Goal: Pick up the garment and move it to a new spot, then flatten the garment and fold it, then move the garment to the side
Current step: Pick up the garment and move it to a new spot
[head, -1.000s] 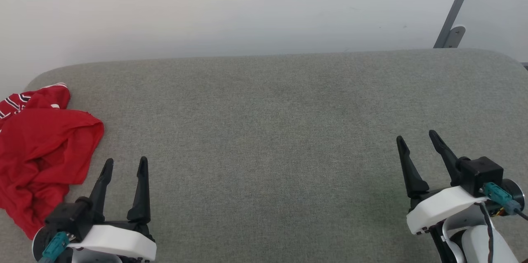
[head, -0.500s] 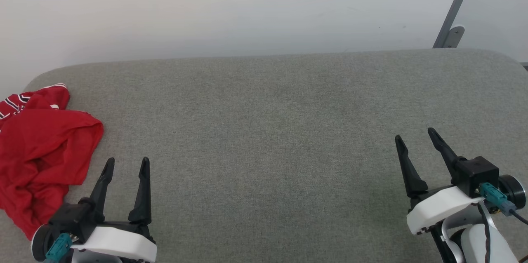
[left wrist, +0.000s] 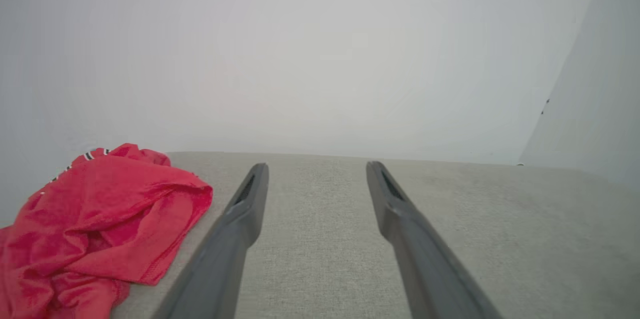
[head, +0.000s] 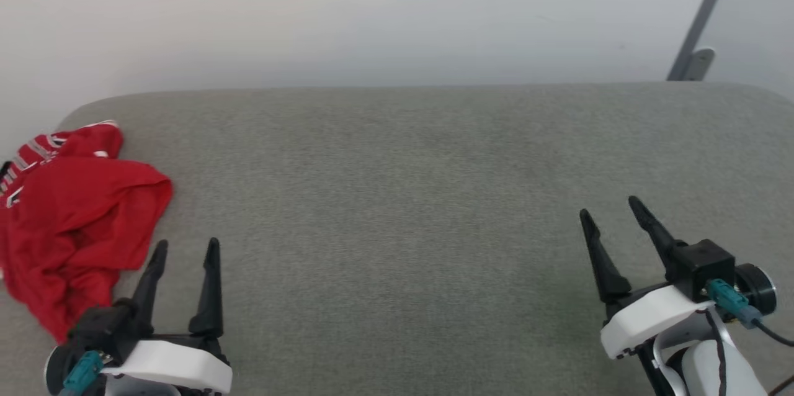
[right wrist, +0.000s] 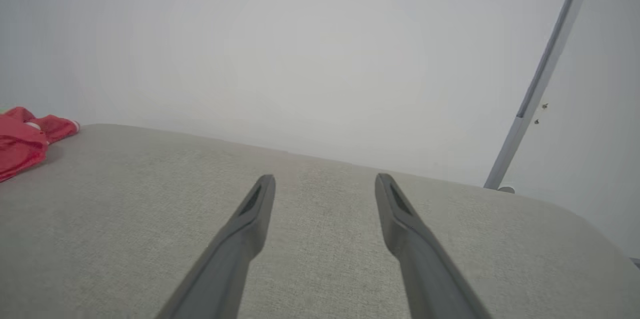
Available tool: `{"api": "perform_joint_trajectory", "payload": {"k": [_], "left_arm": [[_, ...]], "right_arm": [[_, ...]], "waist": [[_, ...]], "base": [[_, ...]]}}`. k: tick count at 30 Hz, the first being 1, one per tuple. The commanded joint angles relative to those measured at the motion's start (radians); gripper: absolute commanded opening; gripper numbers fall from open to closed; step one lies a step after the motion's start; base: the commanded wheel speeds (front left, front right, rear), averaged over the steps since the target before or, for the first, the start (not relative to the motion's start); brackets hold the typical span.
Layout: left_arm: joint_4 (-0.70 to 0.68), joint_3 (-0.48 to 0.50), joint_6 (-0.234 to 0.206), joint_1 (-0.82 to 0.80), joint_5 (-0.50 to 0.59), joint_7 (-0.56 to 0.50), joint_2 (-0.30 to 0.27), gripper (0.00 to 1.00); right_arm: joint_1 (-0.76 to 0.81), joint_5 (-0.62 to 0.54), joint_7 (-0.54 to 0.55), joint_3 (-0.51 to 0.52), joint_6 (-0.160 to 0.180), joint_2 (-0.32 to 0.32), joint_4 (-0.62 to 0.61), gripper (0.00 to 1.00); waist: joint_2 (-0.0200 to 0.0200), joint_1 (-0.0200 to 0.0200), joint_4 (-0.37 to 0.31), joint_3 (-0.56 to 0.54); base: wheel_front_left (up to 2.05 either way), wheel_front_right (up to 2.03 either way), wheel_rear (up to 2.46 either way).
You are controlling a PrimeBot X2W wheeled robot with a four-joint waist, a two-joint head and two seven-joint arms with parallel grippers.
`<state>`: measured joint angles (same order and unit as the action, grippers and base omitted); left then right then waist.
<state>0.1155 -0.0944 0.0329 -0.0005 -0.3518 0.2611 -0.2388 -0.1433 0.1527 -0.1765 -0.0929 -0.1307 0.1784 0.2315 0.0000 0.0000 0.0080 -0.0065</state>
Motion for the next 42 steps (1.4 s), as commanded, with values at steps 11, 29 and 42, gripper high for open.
{"api": "perform_joint_trajectory", "payload": {"k": [11, 29, 42], "left_arm": [[0.016, 0.062, -0.056, 0.008, -0.042, -0.015, -0.012, 1.0], [-0.029, 0.105, -0.095, 0.073, -0.074, -0.059, -0.039, 1.0], [-0.008, 0.117, -0.107, 0.008, -0.131, -0.11, -0.032, 1.0]], "right_arm": [[-0.023, 0.03, 0.001, -0.104, 0.0, 0.008, 0.015, 1.0], [-0.034, 0.058, -0.014, -0.169, 0.0, 0.014, 0.037, 1.0], [-0.025, 0.052, -0.004, -0.129, 0.0, 0.019, 0.023, 1.0]], "waist": [[0.0, 0.0, 0.188, -0.042], [0.0, 0.0, 0.403, -0.08], [0.0, 0.0, 0.449, -0.052]], "base": [[0.0, 0.0, 0.0], [0.0, 0.0, 0.0], [0.0, 0.0, 0.0]]}}
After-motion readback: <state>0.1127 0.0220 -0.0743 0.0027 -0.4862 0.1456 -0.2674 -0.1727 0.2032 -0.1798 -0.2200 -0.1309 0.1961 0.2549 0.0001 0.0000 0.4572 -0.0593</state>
